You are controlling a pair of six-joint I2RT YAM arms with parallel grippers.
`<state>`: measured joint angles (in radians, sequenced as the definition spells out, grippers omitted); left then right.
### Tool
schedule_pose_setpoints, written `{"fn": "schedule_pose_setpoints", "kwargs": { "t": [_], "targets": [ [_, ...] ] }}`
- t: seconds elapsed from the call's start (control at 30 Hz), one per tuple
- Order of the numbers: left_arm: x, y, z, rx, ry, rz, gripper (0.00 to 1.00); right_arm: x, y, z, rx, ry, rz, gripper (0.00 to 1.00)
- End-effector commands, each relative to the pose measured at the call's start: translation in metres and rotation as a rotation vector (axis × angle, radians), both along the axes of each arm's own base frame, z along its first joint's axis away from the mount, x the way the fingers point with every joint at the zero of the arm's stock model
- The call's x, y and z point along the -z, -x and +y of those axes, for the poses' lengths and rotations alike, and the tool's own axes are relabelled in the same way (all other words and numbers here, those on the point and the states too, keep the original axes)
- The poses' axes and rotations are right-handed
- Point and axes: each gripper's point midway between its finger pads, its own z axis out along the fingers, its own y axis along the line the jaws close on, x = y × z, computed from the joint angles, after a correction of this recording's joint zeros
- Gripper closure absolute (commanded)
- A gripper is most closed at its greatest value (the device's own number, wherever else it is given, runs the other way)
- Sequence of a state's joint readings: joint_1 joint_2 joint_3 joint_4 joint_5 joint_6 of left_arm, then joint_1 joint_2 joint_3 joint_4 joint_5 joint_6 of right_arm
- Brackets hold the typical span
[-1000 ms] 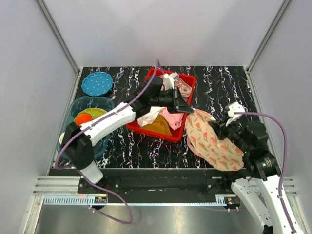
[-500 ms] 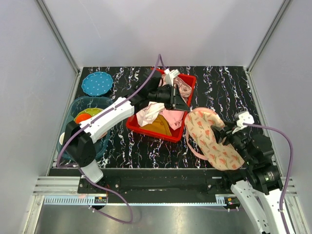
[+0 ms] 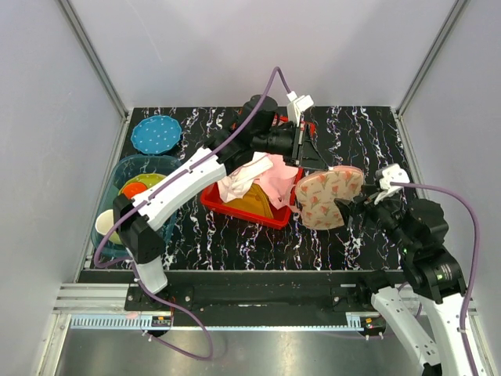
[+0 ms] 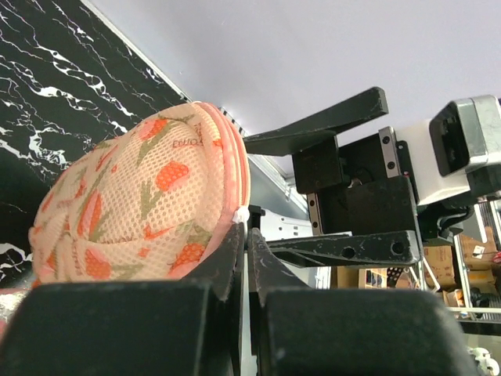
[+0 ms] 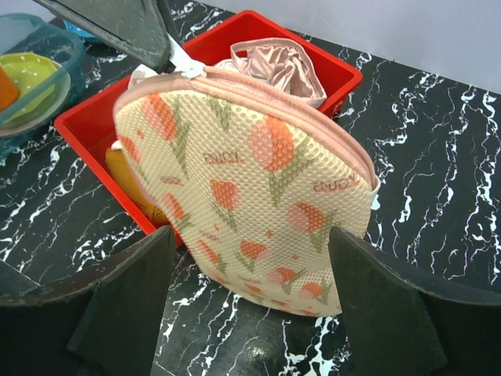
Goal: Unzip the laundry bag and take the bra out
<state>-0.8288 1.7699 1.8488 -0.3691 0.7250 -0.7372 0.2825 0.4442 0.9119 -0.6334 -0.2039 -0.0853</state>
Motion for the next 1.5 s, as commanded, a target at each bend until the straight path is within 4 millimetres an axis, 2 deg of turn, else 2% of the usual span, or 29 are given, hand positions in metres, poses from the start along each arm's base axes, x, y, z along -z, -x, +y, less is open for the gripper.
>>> {"fn": "schedule_pose_setpoints", "kwargs": {
  "t": [0.0, 0.13, 0.2, 0.23, 0.33, 0.4, 0.43, 0.47, 0.5, 0.53, 0.63, 0.77, 0.83, 0.87, 0.9, 0.97, 1.03, 1.13, 1.27, 1.33, 1.37, 1.47],
  "targets": [
    [-0.021, 0.005, -0.006, 0.032, 0.046, -0.061, 1.0, -0.017, -0.011, 0.006, -0.037, 0.042, -0.03, 0.14],
    [-0.013, 0.009, -0.01, 0.084, 0.03, -0.043, 1.0, -0.026, -0.02, 0.002, -0.045, 0.151, -0.071, 0.14],
    [-0.006, 0.009, -0.011, 0.091, 0.013, -0.044, 1.0, -0.037, -0.024, -0.004, -0.026, 0.196, -0.094, 0.13],
    [-0.004, 0.008, -0.012, 0.091, 0.007, -0.042, 1.0, -0.045, -0.023, -0.004, -0.032, 0.202, -0.11, 0.12],
    [-0.004, 0.01, -0.015, 0.122, 0.011, -0.036, 1.0, -0.05, -0.022, 0.001, -0.078, 0.236, -0.107, 0.1],
    [-0.004, 0.011, -0.017, 0.132, 0.013, -0.038, 1.0, -0.04, -0.025, 0.009, -0.139, 0.267, -0.063, 0.08],
    [-0.005, 0.011, -0.017, 0.135, 0.015, -0.04, 1.0, -0.034, -0.017, 0.018, -0.215, 0.267, -0.018, 0.08],
    [-0.007, 0.011, -0.018, 0.137, 0.016, -0.042, 1.0, -0.024, -0.021, 0.024, -0.251, 0.274, 0.041, 0.08],
    [-0.008, 0.011, -0.017, 0.14, 0.018, -0.049, 1.0, -0.014, -0.017, 0.027, -0.283, 0.279, 0.094, 0.08],
    [-0.008, 0.012, -0.018, 0.144, 0.019, -0.049, 1.0, -0.011, -0.014, 0.033, -0.325, 0.272, 0.112, 0.08],
    [-0.014, 0.013, -0.015, 0.149, 0.025, -0.063, 1.0, 0.0, -0.016, 0.034, -0.339, 0.283, 0.148, 0.08],
    [-0.021, 0.016, -0.012, 0.15, 0.033, -0.083, 1.0, 0.003, -0.017, 0.035, -0.343, 0.285, 0.149, 0.1],
    [-0.023, 0.017, -0.011, 0.153, 0.037, -0.088, 1.0, 0.005, -0.019, 0.038, -0.356, 0.273, 0.159, 0.22],
    [-0.023, 0.017, -0.011, 0.156, 0.037, -0.091, 1.0, 0.006, -0.019, 0.039, -0.352, 0.262, 0.17, 0.32],
    [-0.023, 0.015, -0.011, 0.145, 0.033, -0.098, 1.0, 0.008, -0.02, 0.039, -0.347, 0.259, 0.176, 0.49],
    [-0.021, 0.016, -0.01, 0.143, 0.025, -0.093, 1.0, 0.007, -0.018, 0.038, -0.329, 0.241, 0.175, 0.72],
    [-0.022, 0.015, -0.008, 0.133, 0.022, -0.096, 1.0, 0.004, -0.016, 0.033, -0.293, 0.231, 0.151, 1.0],
    [-0.024, 0.004, -0.005, 0.096, 0.021, -0.102, 1.0, -0.004, -0.007, 0.022, -0.226, 0.219, 0.105, 1.0],
    [-0.026, -0.025, 0.006, 0.035, 0.03, -0.085, 1.0, -0.012, 0.01, 0.006, -0.147, 0.199, 0.04, 1.0],
    [-0.023, -0.034, 0.009, 0.025, 0.034, -0.078, 1.0, -0.017, 0.015, -0.01, -0.054, 0.19, -0.001, 1.0],
    [-0.022, -0.04, 0.012, 0.011, 0.034, -0.069, 1.0, -0.018, 0.01, -0.025, 0.039, 0.199, -0.02, 1.0],
    [-0.012, -0.055, 0.02, -0.023, 0.021, -0.048, 1.0, -0.032, 0.017, -0.061, 0.249, 0.168, -0.12, 1.0]
  ]
}}
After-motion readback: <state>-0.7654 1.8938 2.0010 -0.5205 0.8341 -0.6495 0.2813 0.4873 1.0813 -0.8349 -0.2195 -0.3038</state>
